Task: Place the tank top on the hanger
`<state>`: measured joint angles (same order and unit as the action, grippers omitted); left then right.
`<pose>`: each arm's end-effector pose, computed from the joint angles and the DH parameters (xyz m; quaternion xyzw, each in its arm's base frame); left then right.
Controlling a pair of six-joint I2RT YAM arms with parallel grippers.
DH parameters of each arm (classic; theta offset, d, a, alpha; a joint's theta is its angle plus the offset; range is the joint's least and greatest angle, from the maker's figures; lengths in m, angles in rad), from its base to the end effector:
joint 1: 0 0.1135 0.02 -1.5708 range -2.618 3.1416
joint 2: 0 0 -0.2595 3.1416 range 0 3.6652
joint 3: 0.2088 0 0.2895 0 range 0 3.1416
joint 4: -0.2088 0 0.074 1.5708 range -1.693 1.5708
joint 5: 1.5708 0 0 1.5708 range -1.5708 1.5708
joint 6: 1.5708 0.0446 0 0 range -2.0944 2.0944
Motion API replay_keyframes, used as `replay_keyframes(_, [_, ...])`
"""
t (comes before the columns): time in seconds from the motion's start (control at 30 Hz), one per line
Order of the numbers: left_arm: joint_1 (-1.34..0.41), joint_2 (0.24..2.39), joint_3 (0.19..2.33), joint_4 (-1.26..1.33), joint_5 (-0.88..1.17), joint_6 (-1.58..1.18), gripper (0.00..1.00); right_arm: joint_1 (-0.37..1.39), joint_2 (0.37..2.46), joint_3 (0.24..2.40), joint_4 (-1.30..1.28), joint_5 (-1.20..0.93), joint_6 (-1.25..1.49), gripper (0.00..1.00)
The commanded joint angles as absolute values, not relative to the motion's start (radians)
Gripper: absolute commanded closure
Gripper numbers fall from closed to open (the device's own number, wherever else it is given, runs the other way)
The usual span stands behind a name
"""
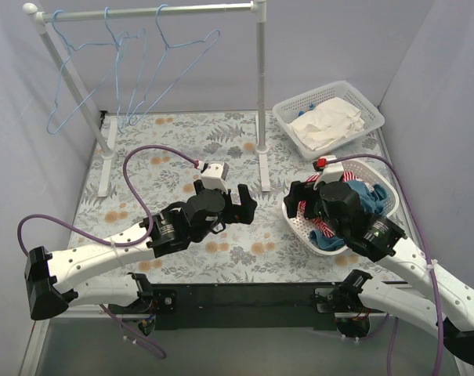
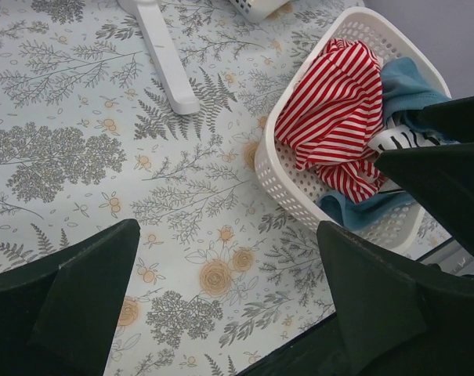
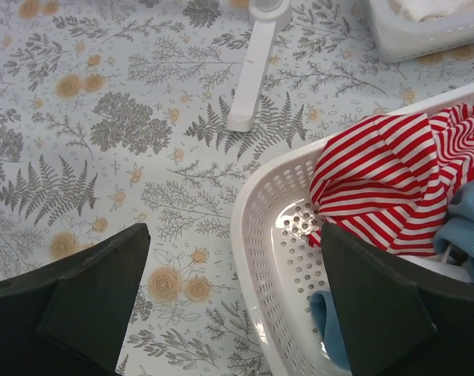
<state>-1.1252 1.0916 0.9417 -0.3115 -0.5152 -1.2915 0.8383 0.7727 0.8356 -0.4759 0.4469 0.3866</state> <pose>0.1450 -0.2525 0.3106 -0.2020 0.8080 -0.3994 0.3831 0.1599 0.1490 0.3265 -0.0646 0.8227 0.1549 0.5432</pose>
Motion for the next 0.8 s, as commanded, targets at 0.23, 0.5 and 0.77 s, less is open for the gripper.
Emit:
replay_keyframes(0.23, [-1.124,1.048,1.003,-0.383,-0.520,-1.233,0.02,0.841,0.822,1.022,-0.560,0.619,0.342,0.01])
replay_keyframes(0.5, [-1.124,1.034,1.023,-0.390,-0.476,-1.258,0.02,0.715,0.917,1.121,-0.725,0.663,0.365,0.02])
replay_keyframes(0.77, [-1.124,1.066,1.043,-0.437,-0.442,-1.259,0.02,0.353,0.970,1.076,-0.762,0.479,0.334,0.15])
